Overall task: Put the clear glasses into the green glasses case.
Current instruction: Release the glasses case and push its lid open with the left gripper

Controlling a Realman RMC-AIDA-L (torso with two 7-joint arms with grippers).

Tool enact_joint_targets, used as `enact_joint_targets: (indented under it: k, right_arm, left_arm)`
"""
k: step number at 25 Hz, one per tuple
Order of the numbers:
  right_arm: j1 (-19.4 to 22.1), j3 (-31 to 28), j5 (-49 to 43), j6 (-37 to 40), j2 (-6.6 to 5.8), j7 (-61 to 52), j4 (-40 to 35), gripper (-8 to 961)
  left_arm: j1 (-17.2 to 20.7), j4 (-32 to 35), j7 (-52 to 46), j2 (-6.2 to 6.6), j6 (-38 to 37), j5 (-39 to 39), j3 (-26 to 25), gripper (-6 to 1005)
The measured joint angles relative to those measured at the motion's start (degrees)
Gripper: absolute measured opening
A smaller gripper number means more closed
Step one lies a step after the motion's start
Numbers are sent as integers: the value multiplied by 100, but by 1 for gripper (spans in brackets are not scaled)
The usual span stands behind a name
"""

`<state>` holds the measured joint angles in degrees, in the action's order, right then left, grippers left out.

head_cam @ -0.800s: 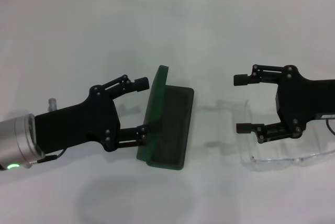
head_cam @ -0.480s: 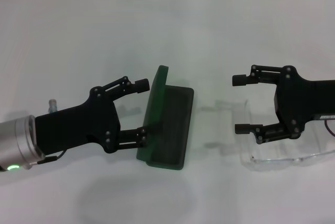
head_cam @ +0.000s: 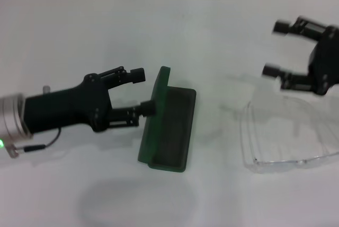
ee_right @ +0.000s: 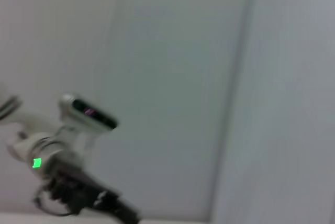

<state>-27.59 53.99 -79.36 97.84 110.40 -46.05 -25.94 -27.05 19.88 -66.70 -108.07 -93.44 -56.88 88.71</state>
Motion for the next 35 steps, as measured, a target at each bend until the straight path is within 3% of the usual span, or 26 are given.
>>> enact_joint_targets:
  k: [3,5,9,13,19,25,35]
  right_arm:
    - [53,-215,-5,-13,31,2,0,820]
    - [73,-263,-8,-42,35,15,1,819]
    - [102,-252,-37,-123,35,38,8,818]
    - [135,-226,-42,-220,33,79,7,817]
    - [140,-212,-52,-225,21,153,3,816]
    - [140,-211,-87,-224,30,330,22,815]
    - [109,-215,-200,-228,49,343,1,812]
  left_arm:
    - [-14,752,-1544,166,599,-515,-30,889]
    - [16,1282,-2399,142,1088,-1069,-123,889]
    - [35,1887,-3355,-140,1444,-2373,-742,888]
    - [84,2433,-4038,-527,1453,-3513,-1564,882]
    - [96,3017,-4930,-887,1500,-4539,-1815,873]
    - [297,3742,-5610,-1127,1879,-5338,-1814,864]
    - [366,3847,-5891,-1158,1944,-5435,-1682,849]
